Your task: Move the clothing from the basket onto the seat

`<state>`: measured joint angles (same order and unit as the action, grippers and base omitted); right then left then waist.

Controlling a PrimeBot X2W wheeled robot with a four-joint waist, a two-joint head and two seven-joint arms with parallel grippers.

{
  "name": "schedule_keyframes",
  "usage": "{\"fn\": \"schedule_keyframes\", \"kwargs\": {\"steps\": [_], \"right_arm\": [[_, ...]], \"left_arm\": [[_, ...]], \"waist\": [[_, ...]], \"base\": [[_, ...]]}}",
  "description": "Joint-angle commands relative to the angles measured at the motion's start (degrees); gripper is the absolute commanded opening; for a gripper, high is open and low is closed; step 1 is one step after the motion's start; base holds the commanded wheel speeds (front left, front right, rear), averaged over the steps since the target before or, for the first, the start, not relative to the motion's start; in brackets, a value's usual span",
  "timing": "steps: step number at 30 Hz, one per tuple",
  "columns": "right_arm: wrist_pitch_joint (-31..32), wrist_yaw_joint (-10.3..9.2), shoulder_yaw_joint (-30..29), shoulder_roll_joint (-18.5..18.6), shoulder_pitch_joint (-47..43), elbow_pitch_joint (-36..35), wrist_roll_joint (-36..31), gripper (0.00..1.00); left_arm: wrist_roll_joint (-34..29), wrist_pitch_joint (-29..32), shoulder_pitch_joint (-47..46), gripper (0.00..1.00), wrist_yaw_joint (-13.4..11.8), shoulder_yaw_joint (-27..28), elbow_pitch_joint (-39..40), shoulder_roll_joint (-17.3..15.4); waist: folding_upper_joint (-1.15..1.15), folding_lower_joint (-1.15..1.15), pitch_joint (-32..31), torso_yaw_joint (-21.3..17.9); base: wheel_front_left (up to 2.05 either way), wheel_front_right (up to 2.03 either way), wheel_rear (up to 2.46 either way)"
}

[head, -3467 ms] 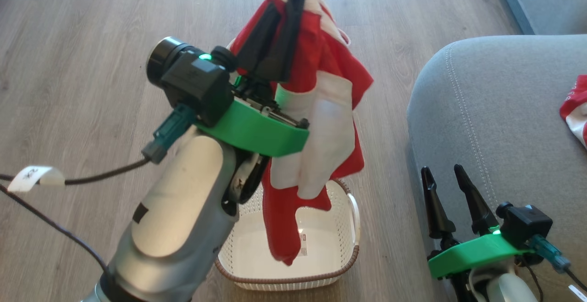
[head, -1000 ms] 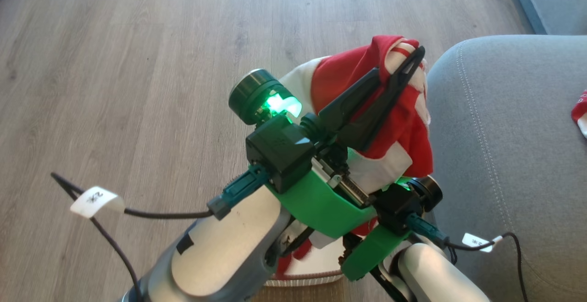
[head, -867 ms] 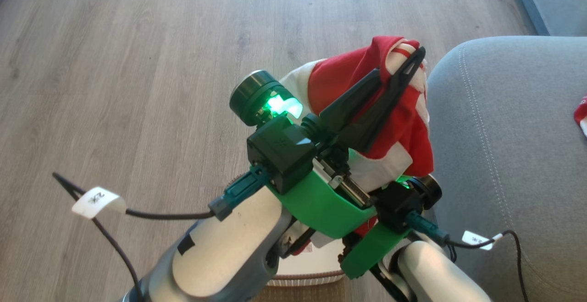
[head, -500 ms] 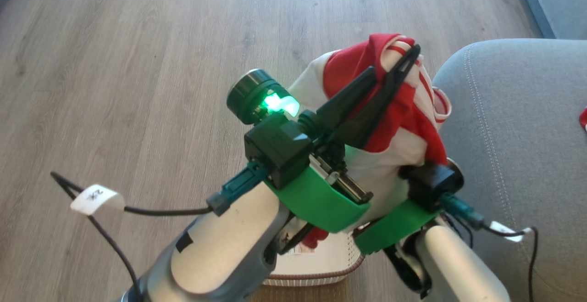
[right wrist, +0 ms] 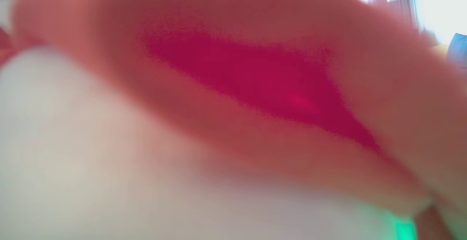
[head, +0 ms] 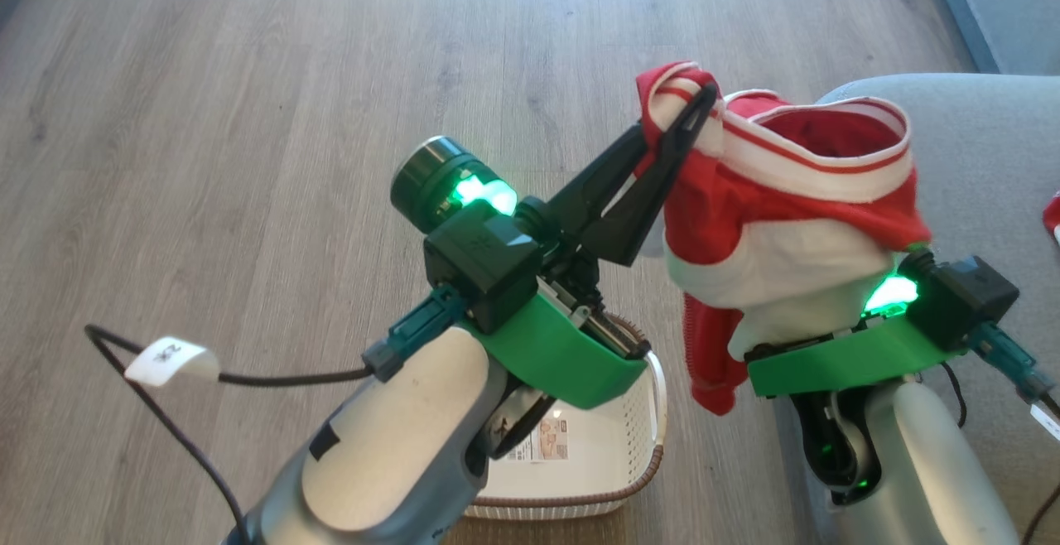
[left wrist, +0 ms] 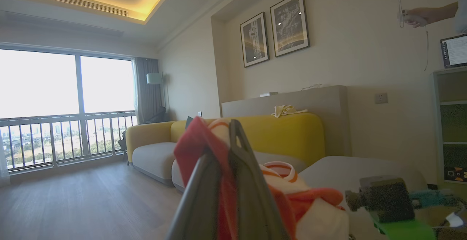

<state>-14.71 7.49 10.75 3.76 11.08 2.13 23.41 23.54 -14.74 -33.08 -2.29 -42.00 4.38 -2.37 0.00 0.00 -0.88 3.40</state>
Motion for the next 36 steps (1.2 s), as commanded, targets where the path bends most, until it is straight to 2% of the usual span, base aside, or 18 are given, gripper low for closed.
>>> {"fn": "schedule_keyframes", "kwargs": {"steps": [1, 12, 27, 28, 29, 30, 36], "right_arm": [[-0.3, 0.0, 1.3, -0.9, 1.5, -3.2, 0.5, 0.0], [-0.3, 0.0, 3.0, -0.9, 3.2, -6.1, 1.7, 0.0], [-0.3, 0.0, -1.5, -0.9, 5.3, -9.1, 3.3, 0.0], [-0.3, 0.0, -1.6, -0.9, 5.4, -9.1, 3.2, 0.0], [-0.3, 0.0, -1.6, -0.9, 5.6, -9.2, 3.0, 0.0], [-0.3, 0.0, -1.6, -0.9, 5.8, -9.2, 2.8, 0.0], [-0.3, 0.0, -1.2, -0.9, 6.6, -8.9, 1.3, 0.0]], "left_arm": [[-0.5, -0.3, -1.6, 0.0, 0.2, 2.1, 1.0, -0.5], [-0.9, -0.3, -1.0, 0.0, 1.0, 0.8, -4.7, -0.5], [-0.7, -0.3, -0.2, 0.0, 1.9, 0.5, -9.6, -0.5], [-0.5, -0.3, -0.1, 0.2, 2.0, 0.4, -9.8, -0.5], [-0.4, -0.3, -0.2, 0.74, 2.1, 0.3, -10.1, -0.5], [-0.4, -0.3, -0.2, 1.0, 2.0, 0.4, -10.3, -0.5], [-0.3, -0.3, -0.2, 1.0, 1.9, 0.5, -10.8, -0.5]], "waist": [[0.0, 0.0, 0.0, 0.1], [0.0, 0.0, 0.2, -0.4], [0.0, 0.0, 0.2, -0.2], [0.0, 0.0, 0.2, -0.2], [0.0, 0.0, 0.2, -0.2], [0.0, 0.0, 0.2, -0.1], [0.0, 0.0, 0.2, -0.1]], "base": [[0.0, 0.0, 0.0], [0.0, 0.0, 0.0], [0.0, 0.0, 0.0], [0.0, 0.0, 0.0], [0.0, 0.0, 0.0], [0.0, 0.0, 0.0], [0.0, 0.0, 0.0]]}}
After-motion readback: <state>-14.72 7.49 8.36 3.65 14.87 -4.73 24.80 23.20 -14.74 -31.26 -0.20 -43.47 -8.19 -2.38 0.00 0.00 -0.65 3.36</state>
